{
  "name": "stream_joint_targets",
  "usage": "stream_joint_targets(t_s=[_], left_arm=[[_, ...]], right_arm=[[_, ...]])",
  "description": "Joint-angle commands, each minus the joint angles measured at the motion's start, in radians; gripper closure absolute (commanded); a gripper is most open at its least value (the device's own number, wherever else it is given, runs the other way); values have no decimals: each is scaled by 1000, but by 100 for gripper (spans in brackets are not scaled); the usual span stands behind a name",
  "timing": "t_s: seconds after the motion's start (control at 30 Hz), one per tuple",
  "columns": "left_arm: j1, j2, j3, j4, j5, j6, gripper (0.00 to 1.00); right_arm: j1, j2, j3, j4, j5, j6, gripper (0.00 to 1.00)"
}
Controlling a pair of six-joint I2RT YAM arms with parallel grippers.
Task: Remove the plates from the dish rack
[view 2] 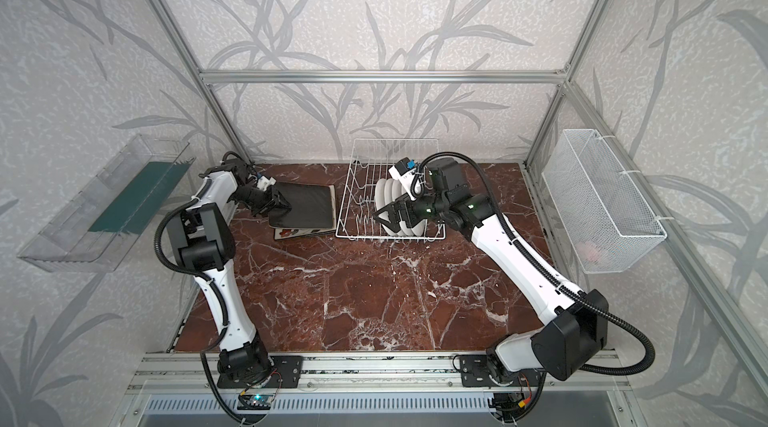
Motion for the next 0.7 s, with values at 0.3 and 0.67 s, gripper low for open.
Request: stream_joint_targets(t_s=[0.3, 0.67], left_arm=[[-12, -8, 49, -45, -24, -4, 51], [-12, -20, 49, -48, -101, -21, 43]], right_arm=[[13, 3, 0, -31, 8, -19, 1], [14, -2, -1, -36, 14, -23, 1]])
